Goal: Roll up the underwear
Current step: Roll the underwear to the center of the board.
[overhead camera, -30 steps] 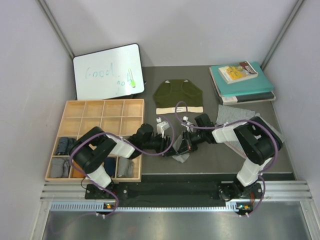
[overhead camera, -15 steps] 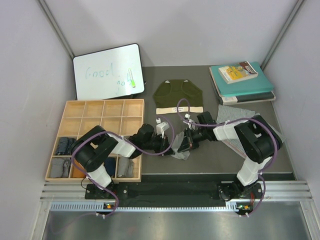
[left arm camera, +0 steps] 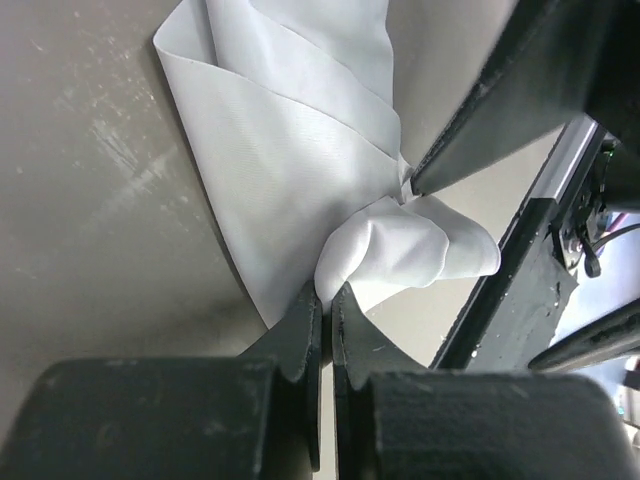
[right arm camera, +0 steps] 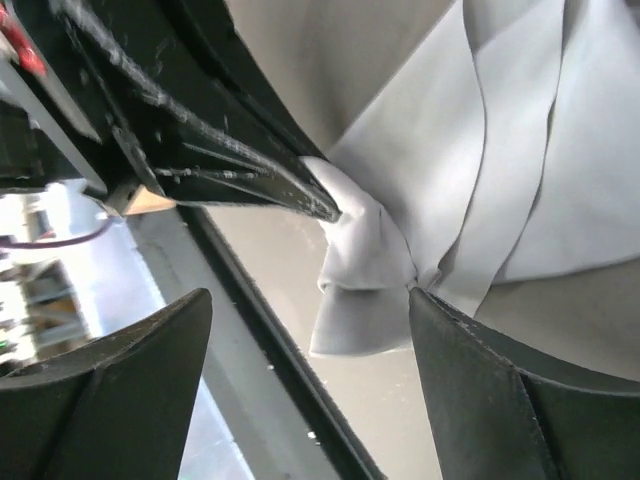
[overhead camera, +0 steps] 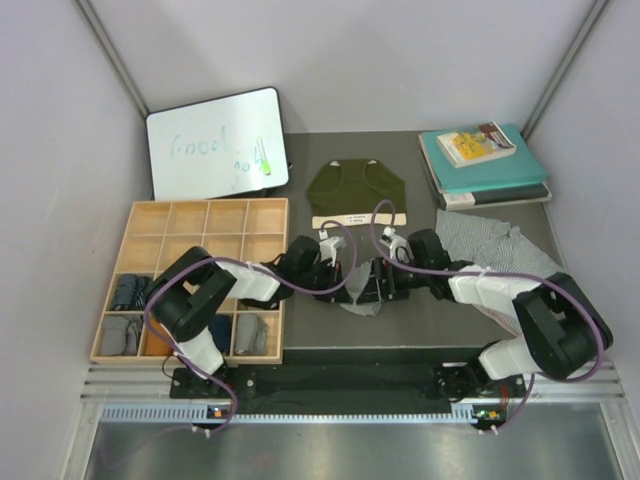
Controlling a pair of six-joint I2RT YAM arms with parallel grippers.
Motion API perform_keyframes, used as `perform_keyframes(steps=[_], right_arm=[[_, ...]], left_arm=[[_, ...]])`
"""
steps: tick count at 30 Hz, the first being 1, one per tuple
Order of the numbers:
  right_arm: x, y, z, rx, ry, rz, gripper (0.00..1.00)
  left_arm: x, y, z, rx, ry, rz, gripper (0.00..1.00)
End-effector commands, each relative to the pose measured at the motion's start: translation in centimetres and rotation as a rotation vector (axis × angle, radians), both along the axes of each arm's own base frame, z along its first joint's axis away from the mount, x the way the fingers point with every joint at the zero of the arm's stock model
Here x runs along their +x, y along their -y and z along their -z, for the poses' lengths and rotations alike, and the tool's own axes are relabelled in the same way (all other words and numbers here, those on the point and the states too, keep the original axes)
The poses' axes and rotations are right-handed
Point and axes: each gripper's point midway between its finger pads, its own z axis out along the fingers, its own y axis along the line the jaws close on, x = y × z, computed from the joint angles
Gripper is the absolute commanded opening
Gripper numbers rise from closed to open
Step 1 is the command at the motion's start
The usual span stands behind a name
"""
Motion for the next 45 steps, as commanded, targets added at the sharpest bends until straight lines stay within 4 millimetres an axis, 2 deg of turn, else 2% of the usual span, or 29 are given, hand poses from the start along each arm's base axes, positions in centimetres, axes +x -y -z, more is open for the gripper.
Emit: perform_keyframes(steps=[1, 9, 12, 15, 18, 19, 21, 22, 24, 26, 29, 30, 31, 33, 34, 38, 42, 45], right_arm=[[0.3, -0.3, 0.4, -0.094, 0.16, 0.025, 0.79], [0.3, -0.1, 0.7, -0.147, 0.248, 0.081, 0.78], [0.1, -0.1, 1.1, -0.188, 0.268, 0.072, 0.74], [0.0, -0.2, 1.3, -0.208, 0.278, 0.075, 0.65], [0.1, -0.2, 1.8, -0.23, 0.276, 0.087, 0.52], [0.1, 0.0, 2.1, -0.246, 0.268, 0.093, 0.42], [0.2, 0.1, 2.4, -0.268, 0.255, 0.1, 0.29], [0.2, 0.3, 2.7, -0.282, 0.242, 0.105, 0.14], [0.1, 0.4, 3.4, -0.308, 0.209, 0.114, 0.01], [-0.2, 0.8, 3.9, -0.346, 0.164, 0.123, 0.0], [-0.6, 1.1, 4.9, -0.393, 0.096, 0.135, 0.0], [-0.8, 1.2, 5.3, -0.405, 0.074, 0.135, 0.0], [-0.9, 1.2, 5.4, -0.411, 0.061, 0.136, 0.0], [-1.2, 1.2, 5.7, -0.415, 0.032, 0.139, 0.0], [-1.1, 1.2, 5.9, -0.423, 0.02, 0.142, 0.0], [-1.6, 1.5, 6.4, -0.448, -0.01, 0.145, 0.0], [-1.8, 1.7, 6.6, -0.454, -0.02, 0.141, 0.0], [-1.9, 1.6, 6.6, -0.451, -0.023, 0.135, 0.0]], left_arm=[[-0.1, -0.5, 1.3, 0.067, -0.095, -0.034, 0.0], [-0.5, -0.6, 1.4, 0.076, -0.127, -0.031, 0.0], [-0.5, -0.4, 1.1, 0.067, -0.133, -0.028, 0.0], [-0.6, -0.4, 1.0, 0.061, -0.137, -0.023, 0.0], [-0.8, -0.4, 1.0, 0.062, -0.142, -0.02, 0.0], [-0.8, -0.4, 1.0, 0.061, -0.143, -0.019, 0.0], [-0.8, -0.4, 1.0, 0.061, -0.141, -0.02, 0.0], [-0.8, -0.4, 0.9, 0.058, -0.141, -0.018, 0.0], [-0.8, -0.2, 0.6, 0.047, -0.138, -0.017, 0.0], [-0.7, -0.1, 0.2, 0.034, -0.132, -0.016, 0.0], [-0.2, -0.1, -0.4, 0.037, -0.119, -0.035, 0.06], [0.2, -0.2, -0.6, 0.04, -0.108, -0.051, 0.1], [0.4, -0.1, -0.9, 0.041, -0.102, -0.057, 0.2], [0.7, -0.4, -1.3, 0.049, -0.087, -0.072, 0.28], [1.0, -0.4, -1.6, 0.052, -0.077, -0.082, 0.37], [2.2, -1.1, -2.5, 0.088, -0.02, -0.117, 0.48], [3.0, -2.2, -2.9, 0.129, 0.028, -0.134, 0.5], [3.3, -2.8, -2.5, 0.153, 0.035, -0.146, 0.51]])
